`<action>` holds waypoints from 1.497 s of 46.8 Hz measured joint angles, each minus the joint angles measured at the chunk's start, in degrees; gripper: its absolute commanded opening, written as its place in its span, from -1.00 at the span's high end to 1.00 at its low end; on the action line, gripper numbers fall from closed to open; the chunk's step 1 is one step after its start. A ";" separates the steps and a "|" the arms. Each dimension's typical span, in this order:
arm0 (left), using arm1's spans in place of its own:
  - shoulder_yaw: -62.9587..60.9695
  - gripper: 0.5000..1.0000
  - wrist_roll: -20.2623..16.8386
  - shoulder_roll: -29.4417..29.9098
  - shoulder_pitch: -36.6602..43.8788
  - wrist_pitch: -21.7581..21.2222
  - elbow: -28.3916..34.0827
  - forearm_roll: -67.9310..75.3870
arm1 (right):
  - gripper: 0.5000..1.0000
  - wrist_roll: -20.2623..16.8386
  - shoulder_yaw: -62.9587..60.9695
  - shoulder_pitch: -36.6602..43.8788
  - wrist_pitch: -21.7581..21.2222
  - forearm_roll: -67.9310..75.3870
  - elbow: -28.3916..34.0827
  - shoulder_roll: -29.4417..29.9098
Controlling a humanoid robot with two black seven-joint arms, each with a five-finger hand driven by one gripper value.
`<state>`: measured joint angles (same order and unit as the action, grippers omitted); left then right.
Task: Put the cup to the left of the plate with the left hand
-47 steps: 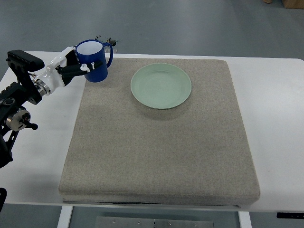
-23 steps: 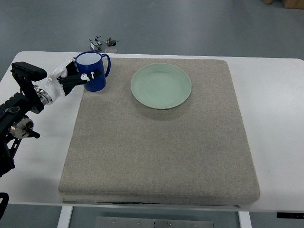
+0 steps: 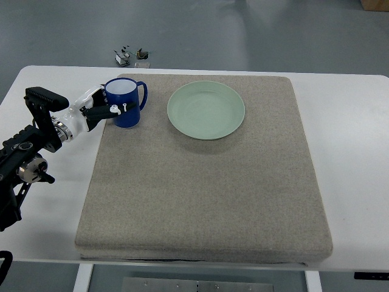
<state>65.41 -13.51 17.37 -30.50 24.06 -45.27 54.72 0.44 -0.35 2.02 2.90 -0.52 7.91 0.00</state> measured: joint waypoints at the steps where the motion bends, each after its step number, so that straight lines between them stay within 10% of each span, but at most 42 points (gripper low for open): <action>1: -0.01 -0.81 0.02 0.01 0.00 0.06 0.00 -0.02 | -0.73 0.00 0.00 0.00 0.00 0.00 0.00 0.00; 40: -0.09 -0.99 1.68 4.88 -0.81 4.17 -2.06 -17.40 | -0.73 0.00 0.00 0.00 0.00 0.00 -0.01 0.00; 70: -0.14 -0.99 24.59 10.23 -10.55 8.32 0.08 -46.31 | -0.73 0.00 0.00 0.00 0.00 0.00 -0.01 0.00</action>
<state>65.27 11.08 27.61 -41.06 32.37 -45.19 8.41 0.44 -0.35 2.02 2.90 -0.52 7.90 0.00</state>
